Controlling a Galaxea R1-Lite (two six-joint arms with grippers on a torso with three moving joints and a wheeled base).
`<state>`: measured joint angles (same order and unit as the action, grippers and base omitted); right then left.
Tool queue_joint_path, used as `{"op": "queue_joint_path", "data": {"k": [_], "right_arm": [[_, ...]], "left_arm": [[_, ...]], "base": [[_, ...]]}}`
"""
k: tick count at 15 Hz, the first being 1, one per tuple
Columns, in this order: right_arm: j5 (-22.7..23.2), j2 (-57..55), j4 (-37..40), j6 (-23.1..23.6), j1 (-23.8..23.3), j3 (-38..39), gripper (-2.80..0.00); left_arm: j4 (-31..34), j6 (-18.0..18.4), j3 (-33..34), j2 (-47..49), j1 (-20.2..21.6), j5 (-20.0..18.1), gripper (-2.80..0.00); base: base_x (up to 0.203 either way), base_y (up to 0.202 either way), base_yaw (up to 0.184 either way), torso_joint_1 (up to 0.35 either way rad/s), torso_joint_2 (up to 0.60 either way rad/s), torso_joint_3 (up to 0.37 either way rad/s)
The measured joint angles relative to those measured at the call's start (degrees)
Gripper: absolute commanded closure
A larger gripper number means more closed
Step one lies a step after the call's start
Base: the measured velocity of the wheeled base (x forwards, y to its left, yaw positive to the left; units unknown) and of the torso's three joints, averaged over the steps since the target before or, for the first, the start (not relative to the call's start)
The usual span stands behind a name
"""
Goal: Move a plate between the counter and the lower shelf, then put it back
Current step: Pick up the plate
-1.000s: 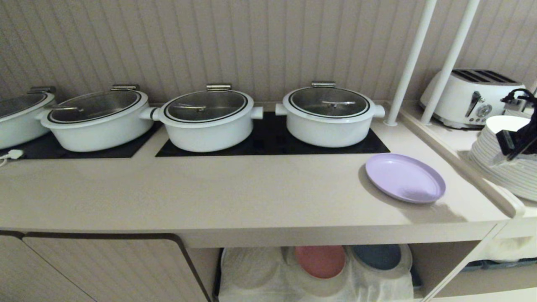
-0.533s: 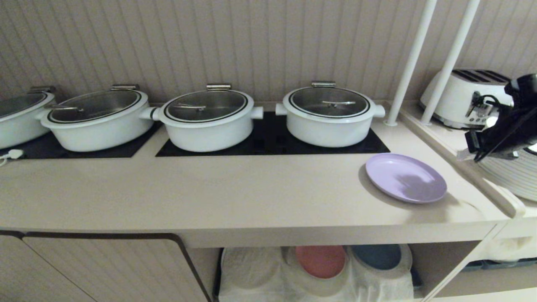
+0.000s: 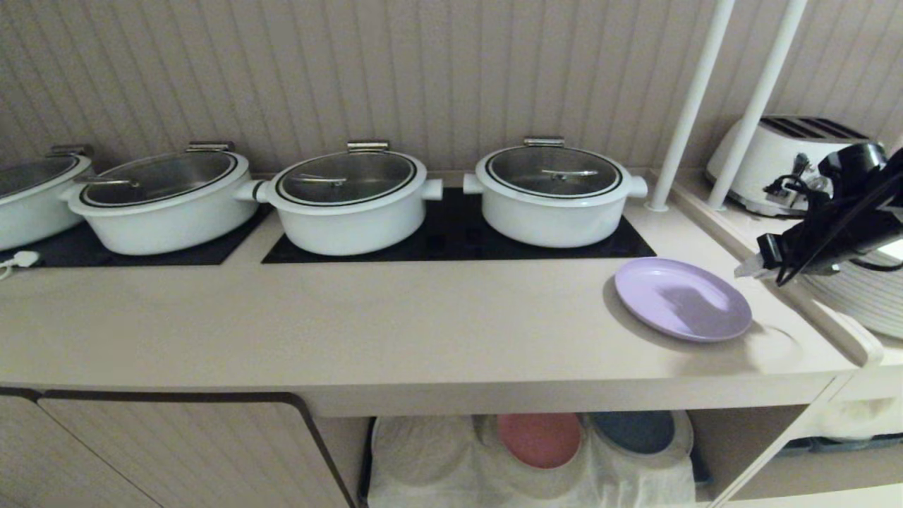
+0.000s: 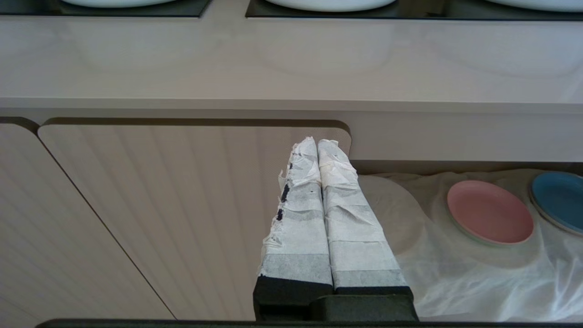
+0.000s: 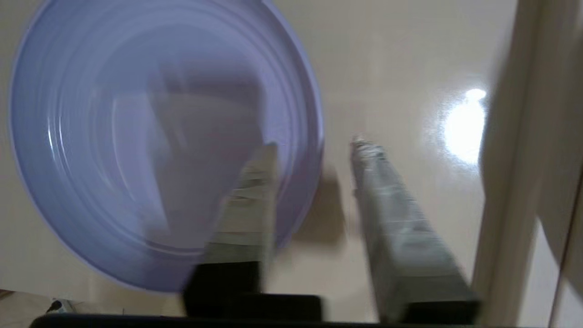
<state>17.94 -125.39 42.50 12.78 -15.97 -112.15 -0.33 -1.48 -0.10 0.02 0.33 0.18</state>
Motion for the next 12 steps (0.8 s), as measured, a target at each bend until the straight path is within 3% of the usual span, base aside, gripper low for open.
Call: {"op": "queue_joint_path", "data": {"k": [3,12], "right_arm": [[0.0,0.0,0.0,2.1,0.7,0.0,-2.8],[-0.5,-1.8,-0.9,2.4,0.8,0.1,-2.8]], "left_arm": [[0.0,0.0,0.0,0.0,0.0,0.0,0.0],[0.0,0.0,0.0,0.0,0.0,0.0,0.0]], "base": [[0.0,0.0,0.0,0.0,0.0,0.0],[0.0,0.0,0.0,0.0,0.0,0.0]]}}
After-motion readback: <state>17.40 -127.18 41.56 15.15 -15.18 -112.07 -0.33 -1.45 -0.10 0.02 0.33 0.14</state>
